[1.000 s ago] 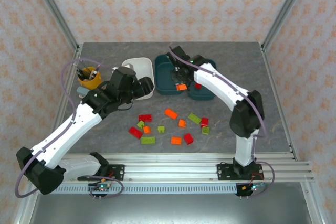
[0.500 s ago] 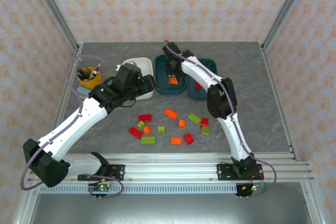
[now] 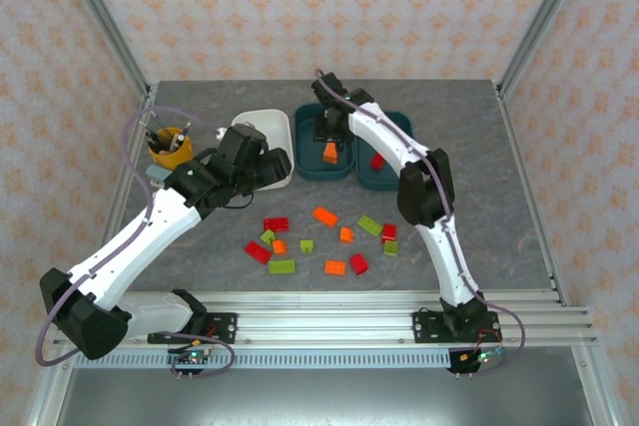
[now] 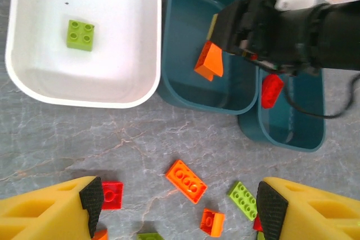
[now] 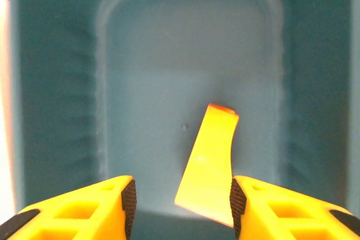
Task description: Sort the legos into containers by color
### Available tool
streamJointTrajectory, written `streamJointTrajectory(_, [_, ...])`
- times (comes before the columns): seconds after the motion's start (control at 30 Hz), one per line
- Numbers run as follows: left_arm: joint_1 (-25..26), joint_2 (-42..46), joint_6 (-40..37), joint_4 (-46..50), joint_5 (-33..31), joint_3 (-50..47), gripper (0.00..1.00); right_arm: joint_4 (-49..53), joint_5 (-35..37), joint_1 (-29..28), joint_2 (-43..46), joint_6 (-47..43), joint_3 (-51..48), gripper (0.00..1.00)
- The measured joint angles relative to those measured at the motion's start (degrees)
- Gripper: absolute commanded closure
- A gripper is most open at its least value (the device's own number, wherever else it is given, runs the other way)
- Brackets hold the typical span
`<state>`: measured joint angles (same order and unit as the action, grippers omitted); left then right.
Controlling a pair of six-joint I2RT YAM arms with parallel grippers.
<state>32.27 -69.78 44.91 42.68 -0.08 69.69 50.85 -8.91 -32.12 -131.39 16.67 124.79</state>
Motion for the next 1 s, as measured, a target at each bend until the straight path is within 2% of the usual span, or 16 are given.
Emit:
streamJointTrajectory(0.13, [0.0, -0.1, -1.4, 2.5, 0.8, -1.9, 0.28, -5.9, -3.1, -1.0, 16.3, -0.2, -16.0, 0.46])
streamJointTrajectory(0.3, [0.0, -3.9, -5.0, 4.7, 5.1, -7.3, 0.37, -17.5, -12.6, -2.6, 38.6, 2.0, -40.2, 0.37])
streamJointTrajectory(0.43, [0.0, -9.1, -9.1, 5.2, 8.0, -10.4, 0.44, -23.5, -19.8, -3.5, 48.5, 4.6, -55.8, 0.27])
streamJointTrajectory(0.53, [0.0, -12.9, -12.6, 5.4, 9.5, -11.0, 0.47, -24.8, -24.1, -4.2, 52.3, 6.1, -64.7, 0.26])
streamJointTrajectory(0.67, [-0.3, -16.7, -16.4, 5.3, 10.6, -11.0, 0.48, -24.7, -27.1, -4.9, 54.9, 7.1, -69.9, 0.26])
streamJointTrajectory(1.0, [-1.2, -22.0, -20.0, 5.3, 11.4, -11.1, 0.47, -24.8, -28.0, -4.9, 58.0, 8.0, -71.1, 0.26])
